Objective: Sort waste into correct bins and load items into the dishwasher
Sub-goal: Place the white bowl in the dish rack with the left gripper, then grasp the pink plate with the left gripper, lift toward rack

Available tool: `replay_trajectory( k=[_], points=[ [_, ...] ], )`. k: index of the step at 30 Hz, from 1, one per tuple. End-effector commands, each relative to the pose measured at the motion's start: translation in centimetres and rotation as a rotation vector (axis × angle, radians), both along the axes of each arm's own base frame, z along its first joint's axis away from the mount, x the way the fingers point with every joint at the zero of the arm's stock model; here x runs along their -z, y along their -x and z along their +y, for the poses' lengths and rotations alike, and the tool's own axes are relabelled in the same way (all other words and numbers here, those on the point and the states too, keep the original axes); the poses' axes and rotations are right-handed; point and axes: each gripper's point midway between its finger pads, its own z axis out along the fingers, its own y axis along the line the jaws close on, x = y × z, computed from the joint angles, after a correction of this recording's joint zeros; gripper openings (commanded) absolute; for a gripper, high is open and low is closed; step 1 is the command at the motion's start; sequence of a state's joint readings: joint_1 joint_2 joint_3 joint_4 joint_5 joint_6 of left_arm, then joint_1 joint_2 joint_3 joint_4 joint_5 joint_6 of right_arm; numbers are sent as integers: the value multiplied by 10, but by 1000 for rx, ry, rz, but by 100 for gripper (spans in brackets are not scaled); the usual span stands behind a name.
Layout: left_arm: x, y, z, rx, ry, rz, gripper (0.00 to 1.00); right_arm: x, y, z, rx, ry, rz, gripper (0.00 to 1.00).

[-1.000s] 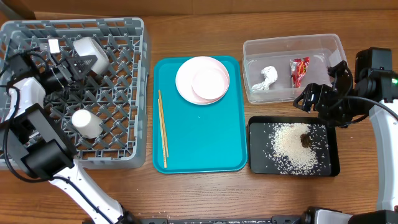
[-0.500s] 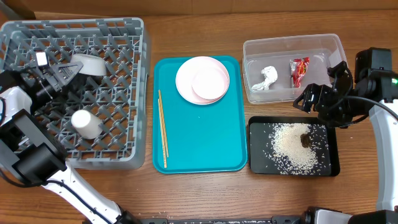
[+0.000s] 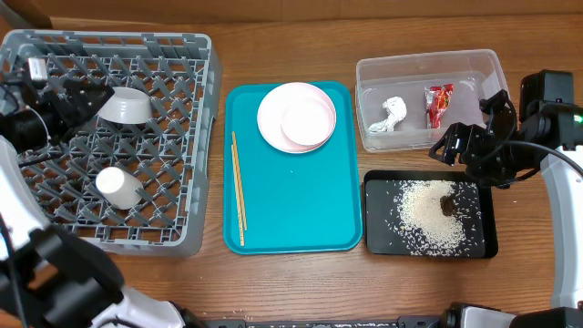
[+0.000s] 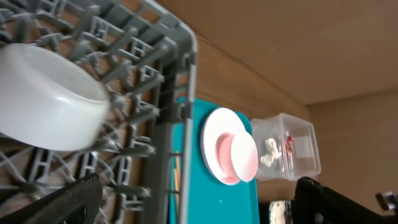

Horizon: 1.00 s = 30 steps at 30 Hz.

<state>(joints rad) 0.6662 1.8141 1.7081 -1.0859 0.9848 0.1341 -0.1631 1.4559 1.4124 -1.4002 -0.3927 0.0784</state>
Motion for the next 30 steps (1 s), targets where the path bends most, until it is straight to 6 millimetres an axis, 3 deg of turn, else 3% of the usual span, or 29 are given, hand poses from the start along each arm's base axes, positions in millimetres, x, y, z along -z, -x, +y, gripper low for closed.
replay_trajectory(
  k=[1, 4, 6, 11, 13, 20, 26, 30],
  points=[
    [-29, 6, -39, 49, -99, -12, 100, -8, -3, 0, -1, 5, -29, 86],
    [-31, 11, -74, 102, -224, 29, 100, -8, -3, 0, -1, 5, -28, 87],
    [-20, 10, -109, 156, -383, 90, 100, -8, -3, -1, 0, 10, -28, 88],
    [5, 0, -190, 331, -566, 111, 100, -6, -3, -5, 4, 30, -25, 90],
    [19, -3, -228, 419, -617, 100, 100, -6, -3, -5, 4, 30, -25, 90],
    [77, -11, -331, 661, -694, 56, 100, -6, -2, -5, 4, 30, -24, 92],
    [138, -5, -384, 799, -713, 89, 92, -6, -2, -4, 4, 29, -24, 92],
    [175, -1, -389, 828, -778, 153, 68, -6, -2, -4, 4, 29, -23, 92]
  ],
)
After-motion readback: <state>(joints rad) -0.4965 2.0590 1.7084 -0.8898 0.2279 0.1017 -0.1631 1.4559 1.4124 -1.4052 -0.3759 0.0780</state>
